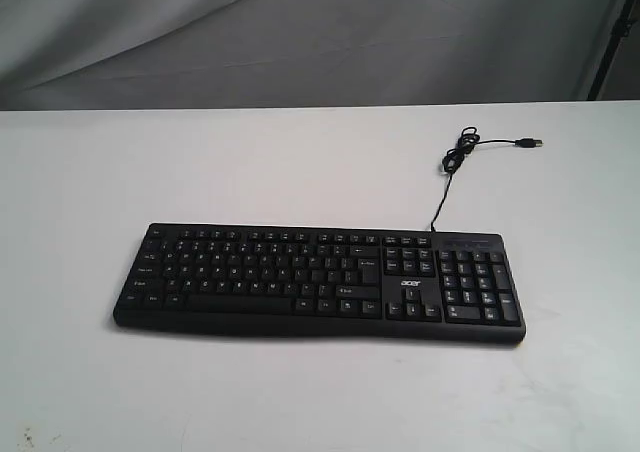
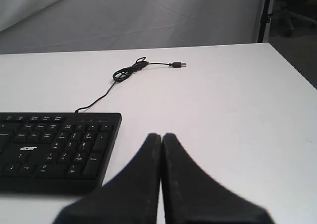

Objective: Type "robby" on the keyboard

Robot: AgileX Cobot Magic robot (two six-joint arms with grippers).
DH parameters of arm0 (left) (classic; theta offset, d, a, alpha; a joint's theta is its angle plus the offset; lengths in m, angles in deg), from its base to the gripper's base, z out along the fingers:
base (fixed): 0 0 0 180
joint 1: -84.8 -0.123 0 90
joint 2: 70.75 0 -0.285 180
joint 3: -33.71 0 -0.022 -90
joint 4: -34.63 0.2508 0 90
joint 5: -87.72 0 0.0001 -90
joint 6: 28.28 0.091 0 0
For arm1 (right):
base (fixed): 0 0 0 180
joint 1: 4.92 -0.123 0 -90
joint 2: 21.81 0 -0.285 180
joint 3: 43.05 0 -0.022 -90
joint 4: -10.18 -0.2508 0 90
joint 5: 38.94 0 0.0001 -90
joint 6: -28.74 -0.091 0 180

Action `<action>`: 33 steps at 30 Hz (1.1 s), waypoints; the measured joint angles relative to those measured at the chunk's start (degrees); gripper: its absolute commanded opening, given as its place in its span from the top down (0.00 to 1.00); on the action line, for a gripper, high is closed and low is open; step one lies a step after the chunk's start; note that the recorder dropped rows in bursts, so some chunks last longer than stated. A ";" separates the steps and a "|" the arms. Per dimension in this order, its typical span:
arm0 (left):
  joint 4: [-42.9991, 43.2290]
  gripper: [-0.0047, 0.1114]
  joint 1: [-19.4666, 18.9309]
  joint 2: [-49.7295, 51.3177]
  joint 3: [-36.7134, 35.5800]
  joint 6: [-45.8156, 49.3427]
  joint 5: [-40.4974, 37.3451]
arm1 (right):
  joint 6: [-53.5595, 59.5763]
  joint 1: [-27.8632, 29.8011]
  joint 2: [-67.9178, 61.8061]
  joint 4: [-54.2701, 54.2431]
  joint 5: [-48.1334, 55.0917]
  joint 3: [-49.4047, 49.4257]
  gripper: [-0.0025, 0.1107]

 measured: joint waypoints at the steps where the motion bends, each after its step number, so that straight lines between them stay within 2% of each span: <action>1: 0.00 0.96 0.00 0.00 0.00 0.00 0.00 | 0.00 0.00 0.00 0.00 0.00 0.00 0.98; 24: 0.00 0.96 0.00 0.00 0.00 0.00 0.00 | 0.00 0.00 0.00 0.58 -0.12 0.00 0.98; 27: 0.00 0.96 0.00 0.00 0.00 0.00 0.00 | 0.00 0.00 0.00 0.58 -3.99 0.00 0.98; 33: 0.00 0.96 0.00 0.00 0.00 0.00 0.00 | 0.00 0.00 0.00 0.58 -19.63 0.00 0.98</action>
